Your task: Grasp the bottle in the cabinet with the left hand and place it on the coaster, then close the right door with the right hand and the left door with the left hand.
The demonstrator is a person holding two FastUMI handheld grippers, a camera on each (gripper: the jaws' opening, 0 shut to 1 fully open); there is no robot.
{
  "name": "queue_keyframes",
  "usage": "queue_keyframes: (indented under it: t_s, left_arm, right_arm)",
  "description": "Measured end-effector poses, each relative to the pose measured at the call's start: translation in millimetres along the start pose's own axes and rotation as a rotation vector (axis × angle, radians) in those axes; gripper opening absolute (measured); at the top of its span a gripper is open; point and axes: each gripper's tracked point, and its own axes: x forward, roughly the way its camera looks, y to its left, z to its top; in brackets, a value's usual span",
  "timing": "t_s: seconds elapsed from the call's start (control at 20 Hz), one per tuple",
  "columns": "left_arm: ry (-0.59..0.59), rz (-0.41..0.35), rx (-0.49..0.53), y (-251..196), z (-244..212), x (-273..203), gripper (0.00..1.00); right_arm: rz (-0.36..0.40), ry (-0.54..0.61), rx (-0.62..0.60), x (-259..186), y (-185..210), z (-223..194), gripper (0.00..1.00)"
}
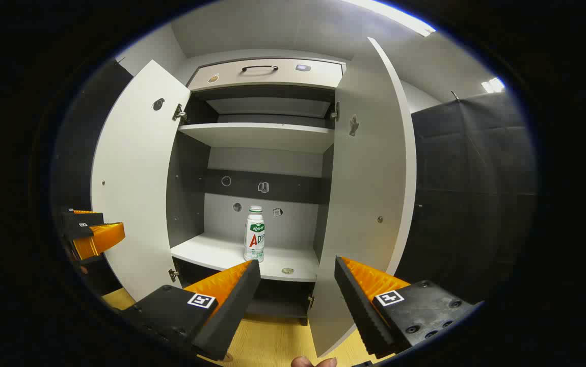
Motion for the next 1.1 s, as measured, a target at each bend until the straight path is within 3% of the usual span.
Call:
queue_keyframes:
  t_s: [0.8,1.1]
  left_arm:
    - [-0.004,-0.016,0.006,-10,3,-2,0.95]
    - [-0.01,-0.087,0.001,-47,8,23,0.94]
  right_arm:
    - [0.001,-0.007,0.005,-3,-3,3,0.98]
    - [0.007,-0.016,0.019,-11,-9,9,0.98]
